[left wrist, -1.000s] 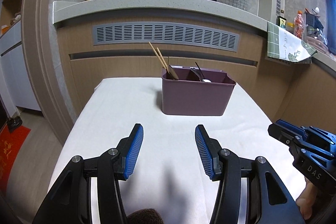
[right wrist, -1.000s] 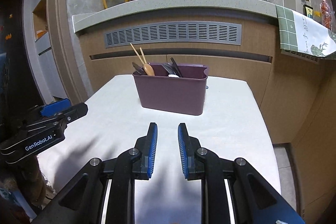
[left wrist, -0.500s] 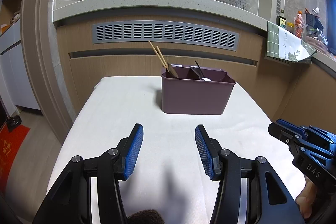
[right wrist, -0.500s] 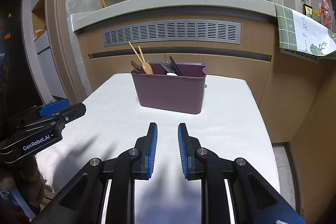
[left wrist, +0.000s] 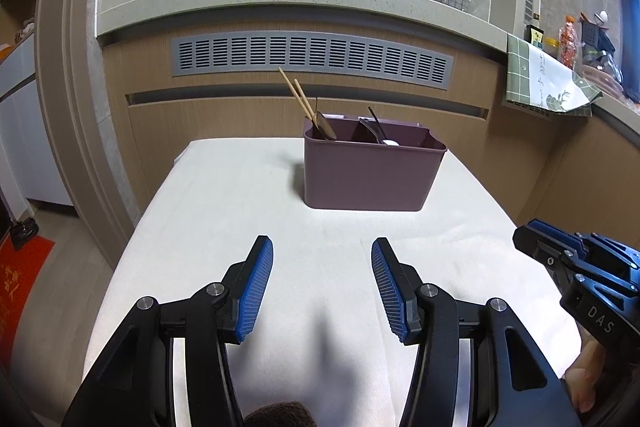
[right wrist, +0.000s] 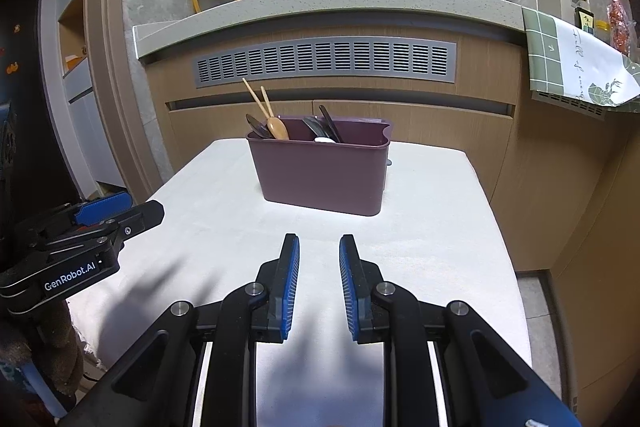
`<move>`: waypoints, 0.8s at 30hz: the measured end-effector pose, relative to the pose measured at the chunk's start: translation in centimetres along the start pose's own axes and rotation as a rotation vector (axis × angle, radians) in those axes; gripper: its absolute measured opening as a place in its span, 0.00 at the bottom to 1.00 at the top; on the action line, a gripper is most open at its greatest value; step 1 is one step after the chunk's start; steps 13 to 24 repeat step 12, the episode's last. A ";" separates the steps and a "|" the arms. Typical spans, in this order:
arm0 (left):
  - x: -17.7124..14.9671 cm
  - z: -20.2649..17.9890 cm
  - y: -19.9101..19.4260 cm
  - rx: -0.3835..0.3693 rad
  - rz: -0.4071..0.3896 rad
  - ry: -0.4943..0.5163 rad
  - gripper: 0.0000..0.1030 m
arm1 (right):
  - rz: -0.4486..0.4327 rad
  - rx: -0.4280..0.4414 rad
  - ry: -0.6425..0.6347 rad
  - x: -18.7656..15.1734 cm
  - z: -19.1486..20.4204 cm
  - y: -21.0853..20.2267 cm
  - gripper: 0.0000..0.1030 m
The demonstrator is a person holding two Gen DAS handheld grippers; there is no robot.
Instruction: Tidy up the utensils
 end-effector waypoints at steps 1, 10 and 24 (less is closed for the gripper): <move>-0.1 0.0 0.1 0.002 0.005 0.001 0.51 | -0.001 -0.002 0.001 0.0 0.0 0.0 0.19; -0.5 0.5 0.8 -0.029 0.037 -0.009 0.51 | 0.008 -0.015 -0.003 -0.1 0.1 0.2 0.19; -0.7 1.0 1.0 -0.035 0.045 -0.027 0.51 | 0.011 -0.025 -0.013 -0.1 0.3 0.3 0.19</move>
Point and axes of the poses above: each gripper's, at about its wrist camera, not at the fingertips, and y roughly the way its jaws point, z to its left, x to its top, the point moved 3 cm from there along y, roughly the way its jaws point, and after that the axes turned 1 degree about -x, right-handed, at the moved point
